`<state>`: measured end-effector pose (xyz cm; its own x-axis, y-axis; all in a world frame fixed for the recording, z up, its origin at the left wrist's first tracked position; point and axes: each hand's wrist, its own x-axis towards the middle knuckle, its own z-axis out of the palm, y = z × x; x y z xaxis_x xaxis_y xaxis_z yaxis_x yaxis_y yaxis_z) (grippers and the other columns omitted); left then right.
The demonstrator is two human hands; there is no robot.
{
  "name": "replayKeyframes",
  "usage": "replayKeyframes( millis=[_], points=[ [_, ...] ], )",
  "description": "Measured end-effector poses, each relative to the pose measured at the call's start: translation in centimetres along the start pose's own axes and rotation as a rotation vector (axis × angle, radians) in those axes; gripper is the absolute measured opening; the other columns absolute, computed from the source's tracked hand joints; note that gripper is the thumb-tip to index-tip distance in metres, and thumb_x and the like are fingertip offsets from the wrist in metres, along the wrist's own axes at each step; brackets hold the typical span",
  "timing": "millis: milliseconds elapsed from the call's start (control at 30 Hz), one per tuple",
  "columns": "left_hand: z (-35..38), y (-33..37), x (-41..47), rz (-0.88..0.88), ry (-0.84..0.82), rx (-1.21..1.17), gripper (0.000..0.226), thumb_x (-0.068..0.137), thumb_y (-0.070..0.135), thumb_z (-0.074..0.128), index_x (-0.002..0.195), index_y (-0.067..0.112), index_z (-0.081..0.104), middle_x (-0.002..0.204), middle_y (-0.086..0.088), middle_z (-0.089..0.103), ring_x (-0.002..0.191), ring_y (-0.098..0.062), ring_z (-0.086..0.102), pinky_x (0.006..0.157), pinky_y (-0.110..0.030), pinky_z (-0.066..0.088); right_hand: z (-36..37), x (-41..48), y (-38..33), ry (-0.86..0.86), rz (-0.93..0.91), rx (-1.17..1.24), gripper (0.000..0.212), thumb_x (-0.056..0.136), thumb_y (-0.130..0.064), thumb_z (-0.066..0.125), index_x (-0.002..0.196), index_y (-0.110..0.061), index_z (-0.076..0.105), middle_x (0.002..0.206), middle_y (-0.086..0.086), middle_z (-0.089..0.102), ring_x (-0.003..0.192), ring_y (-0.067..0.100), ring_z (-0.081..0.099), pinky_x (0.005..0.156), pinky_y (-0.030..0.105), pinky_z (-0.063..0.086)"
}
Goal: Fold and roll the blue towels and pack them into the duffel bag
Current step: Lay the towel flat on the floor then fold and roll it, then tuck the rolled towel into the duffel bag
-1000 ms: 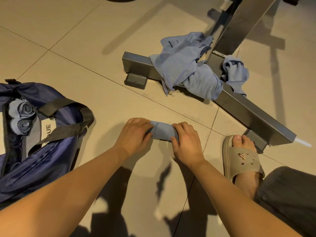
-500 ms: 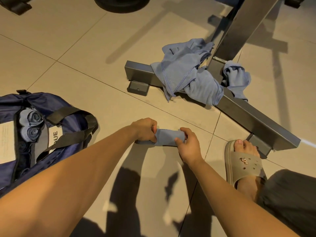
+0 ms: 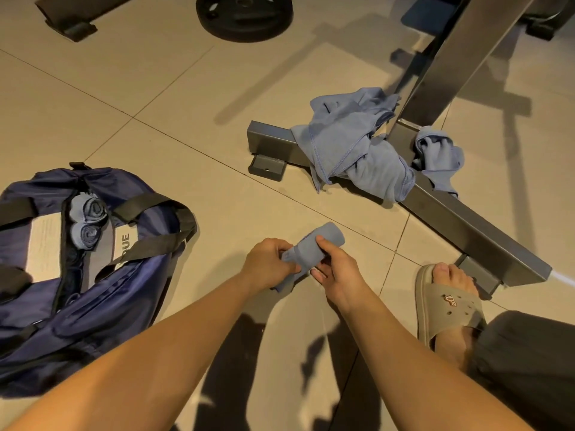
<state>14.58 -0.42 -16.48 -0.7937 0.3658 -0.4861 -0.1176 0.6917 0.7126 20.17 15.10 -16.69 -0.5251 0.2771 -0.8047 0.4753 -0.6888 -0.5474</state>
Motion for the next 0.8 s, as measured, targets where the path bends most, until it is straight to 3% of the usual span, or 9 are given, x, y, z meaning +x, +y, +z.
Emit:
replayKeyframes(
  millis=[67,133,233,300,367,467,600,800],
  points=[
    [-0.1,0.2,-1.4,-0.027,0.03,-0.159,0.019,0.067,0.025,0.084,0.082,0.019,0.074,0.081,-0.005,0.071,0.078,-0.032,0.064,0.076,-0.046,0.056,0.9,-0.8,-0.4,-0.072,-0.004,0.086,0.049,0.084,-0.021,0.079,0.127,-0.007,0.063,0.112,0.014,0.075,0.104,0.03,0.072,0.082,0.043,0.061],
    [-1.0,0.9,-2.5,-0.05,0.048,-0.263,0.023,0.071,0.021,0.088,0.086,0.018,0.07,0.079,-0.002,0.068,0.075,-0.026,0.062,0.074,-0.042,0.056,2.3,-1.8,-1.3,-0.126,-0.019,0.114,0.047,0.083,-0.016,0.078,0.125,-0.002,0.063,0.114,0.02,0.072,0.106,0.035,0.07,0.094,0.053,0.056],
    [-3.9,2.7,-3.9,-0.051,0.016,-0.296,0.041,0.07,0.026,0.092,0.098,0.013,0.065,0.089,0.001,0.067,0.081,-0.018,0.065,0.072,-0.033,0.055,4.7,-3.8,-3.1,-0.196,-0.113,0.008,0.032,0.086,-0.01,0.073,0.115,0.0,0.066,0.107,0.024,0.072,0.093,0.033,0.072,0.088,0.051,0.059],
    [-6.2,3.8,-5.2,-0.046,0.011,-0.356,0.058,0.068,0.034,0.093,0.113,0.018,0.059,0.106,0.001,0.067,0.094,-0.016,0.068,0.074,-0.032,0.058,6.7,-5.4,-4.2,-0.288,-0.18,-0.072,0.021,0.089,-0.008,0.07,0.109,-0.003,0.068,0.097,0.018,0.074,0.084,0.027,0.074,0.079,0.046,0.06],
    [-8.3,4.5,-6.8,-0.032,0.029,-0.435,0.066,0.07,0.035,0.092,0.123,0.025,0.053,0.116,0.003,0.066,0.1,-0.014,0.068,0.076,-0.03,0.059,8.8,-7.1,-5.3,-0.397,-0.236,-0.157,0.02,0.09,-0.007,0.068,0.11,-0.006,0.068,0.096,0.015,0.075,0.087,0.026,0.074,0.082,0.047,0.06],
    [-10.5,4.3,-9.0,0.017,0.093,-0.533,0.046,0.079,0.028,0.087,0.119,0.02,0.066,0.109,0.001,0.075,0.097,-0.015,0.073,0.087,-0.034,0.061,12.2,-9.6,-6.4,-0.515,-0.352,-0.333,0.021,0.09,-0.005,0.068,0.111,-0.009,0.069,0.099,0.011,0.075,0.09,0.023,0.073,0.081,0.042,0.06],
    [-13.8,3.8,-12.5,0.07,0.214,-0.505,0.027,0.089,0.027,0.078,0.112,0.014,0.072,0.104,-0.001,0.076,0.094,-0.016,0.073,0.077,-0.025,0.06,15.9,-12.9,-7.3,-0.532,-0.466,-0.543,0.025,0.088,-0.008,0.07,0.113,-0.008,0.067,0.092,0.004,0.073,0.081,0.015,0.07,0.067,0.029,0.057],
    [-23.1,1.8,-18.2,0.106,0.185,-0.197,0.029,0.1,0.036,0.063,0.124,0.02,0.067,0.116,0.0,0.071,0.109,-0.017,0.067,0.096,-0.039,0.055,20.9,-17.9,-7.5,-0.643,-0.43,-0.756,0.029,0.087,-0.021,0.074,0.112,-0.007,0.068,0.101,0.01,0.076,0.095,0.026,0.073,0.081,0.044,0.062]
  ],
)
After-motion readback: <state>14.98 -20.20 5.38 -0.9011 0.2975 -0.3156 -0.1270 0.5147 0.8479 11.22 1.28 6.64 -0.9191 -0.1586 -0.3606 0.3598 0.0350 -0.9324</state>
